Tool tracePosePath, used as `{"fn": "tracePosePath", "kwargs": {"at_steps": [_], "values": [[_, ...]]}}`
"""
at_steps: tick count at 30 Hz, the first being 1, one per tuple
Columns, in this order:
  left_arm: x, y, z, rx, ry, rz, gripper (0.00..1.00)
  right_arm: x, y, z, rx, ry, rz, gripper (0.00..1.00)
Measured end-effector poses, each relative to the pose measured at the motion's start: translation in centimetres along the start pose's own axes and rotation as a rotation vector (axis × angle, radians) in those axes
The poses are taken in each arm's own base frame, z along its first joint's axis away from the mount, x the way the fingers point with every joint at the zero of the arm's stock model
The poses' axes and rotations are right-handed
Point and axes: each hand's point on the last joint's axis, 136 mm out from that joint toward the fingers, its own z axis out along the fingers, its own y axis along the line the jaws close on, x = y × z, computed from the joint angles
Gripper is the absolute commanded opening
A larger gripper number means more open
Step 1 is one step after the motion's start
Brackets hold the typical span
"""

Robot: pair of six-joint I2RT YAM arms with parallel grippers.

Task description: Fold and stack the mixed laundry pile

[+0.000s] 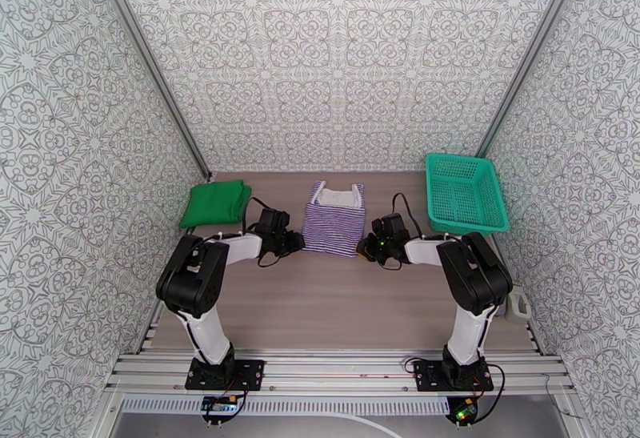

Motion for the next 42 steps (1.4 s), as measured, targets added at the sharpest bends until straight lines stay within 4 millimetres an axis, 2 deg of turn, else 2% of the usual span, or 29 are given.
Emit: {"fn": "tracePosePath", "kwargs": {"at_steps": [2,5,11,18,22,26,29,34,37,42], "values": [[0.0,-0.1,0.0,0.004,-0.003,-0.004,0.00,0.0,0.0,0.0,0.001,0.000,-0.002,0.03],[0.4,0.0,-0.3,0.007,-0.007,-0.006,0.00,0.1,-0.1,0.0,0.003,0.001,-0.001,0.01],[3.8,0.6,-2.3,0.004,0.013,-0.001,0.00,1.7,-1.4,-0.8,0.021,0.017,0.013,0.00],[8.9,-0.8,-4.3,0.030,0.057,0.045,0.00,5.5,-2.6,-3.7,0.061,0.048,0.005,0.00],[10.2,-2.5,-6.3,0.050,0.038,0.074,0.00,7.0,-1.9,-5.9,0.089,0.053,-0.029,0.00],[9.4,-4.2,-8.3,0.075,-0.013,0.079,0.00,6.8,-0.4,-8.2,0.123,0.030,-0.068,0.00],[7.8,-5.3,-9.2,0.074,-0.042,0.076,0.00,5.2,1.8,-9.4,0.139,0.000,-0.106,0.00],[2.5,-8.0,-10.8,0.100,-0.131,0.059,0.00,1.2,7.0,-11.0,0.114,-0.082,-0.189,0.00],[-0.8,-9.2,-10.8,0.108,-0.168,0.046,0.00,-1.3,8.6,-10.9,0.106,-0.110,-0.211,0.00],[-4.3,-9.5,-9.6,0.106,-0.181,0.019,0.00,-4.5,8.7,-9.1,0.082,-0.097,-0.187,0.00]]}}
